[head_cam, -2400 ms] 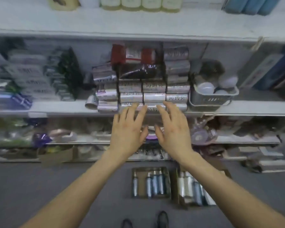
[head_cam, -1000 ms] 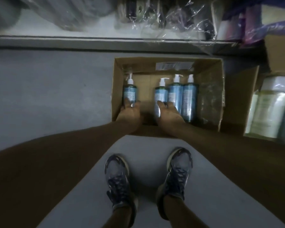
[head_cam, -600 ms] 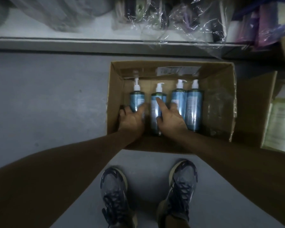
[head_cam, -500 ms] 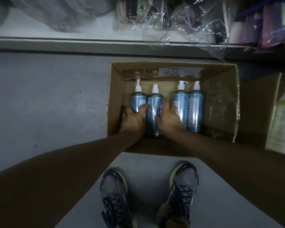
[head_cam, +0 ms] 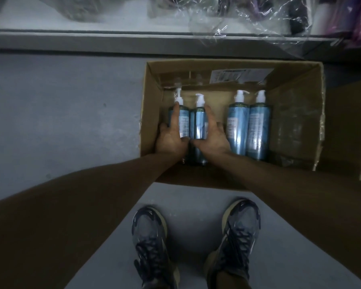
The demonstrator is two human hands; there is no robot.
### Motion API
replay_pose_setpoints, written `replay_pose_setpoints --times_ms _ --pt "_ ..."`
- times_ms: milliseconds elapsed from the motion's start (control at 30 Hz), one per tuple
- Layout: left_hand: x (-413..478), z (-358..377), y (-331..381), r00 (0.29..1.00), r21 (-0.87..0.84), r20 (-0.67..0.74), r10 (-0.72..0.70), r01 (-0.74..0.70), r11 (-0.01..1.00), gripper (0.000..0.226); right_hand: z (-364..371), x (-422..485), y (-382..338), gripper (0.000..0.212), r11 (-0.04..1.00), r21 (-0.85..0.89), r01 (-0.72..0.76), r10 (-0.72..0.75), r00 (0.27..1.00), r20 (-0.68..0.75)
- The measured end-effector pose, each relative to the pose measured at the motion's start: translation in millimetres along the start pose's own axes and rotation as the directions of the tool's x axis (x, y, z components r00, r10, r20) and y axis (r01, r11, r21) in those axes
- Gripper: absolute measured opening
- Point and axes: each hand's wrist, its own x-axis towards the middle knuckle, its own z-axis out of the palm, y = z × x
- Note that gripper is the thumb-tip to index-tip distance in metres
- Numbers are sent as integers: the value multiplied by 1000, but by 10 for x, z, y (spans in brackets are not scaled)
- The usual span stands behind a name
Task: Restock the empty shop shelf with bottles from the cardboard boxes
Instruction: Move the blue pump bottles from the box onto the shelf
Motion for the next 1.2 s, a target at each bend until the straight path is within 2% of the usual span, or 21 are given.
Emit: replay_pose_setpoints --times_ms 200,300,433,533,633,767,833,900,1033,1200 --pt "-146 -28 49 998 -194 -31 53 -58 979 88 -149 -122 -55 118 1000 -4 15 -15 998 -58" --pt "-391 -119 144 993 -210 -50 104 -113 971 92 -330 -320 -127 117 999 -13 37 -38 995 -96" --pt "-733 -184 387 998 -230 -56 11 -23 973 85 -581 -659 -370 116 993 -55 106 -110 991 -79" --pt "-888 -206 423 997 -203 -67 -25 11 979 76 -664 -864 -532 117 987 -47 155 -157 987 -44" --pt "-861 -224 321 999 -155 -38 -9 3 988 81 -645 -915 -548 119 979 -51 196 -199 978 -59" --pt "-693 -282 55 999 -56 30 23 -21 998 88 -552 -834 -420 121 983 -19 183 -184 981 -64" --pt "-594 -302 -115 998 -8 49 33 -33 999 84 -500 -787 -339 121 987 -7 161 -161 986 -53" --pt "-517 -271 -208 997 -43 51 53 -51 998 75 -461 -751 -270 120 991 -1 137 -137 989 -48" --pt "-381 -83 -185 990 -89 124 69 -58 994 92 -420 -655 -124 119 996 -11 91 -92 995 -40" --pt "-220 214 -79 994 -140 106 11 4 990 104 -404 -498 -14 119 996 -54 67 -70 996 -61"
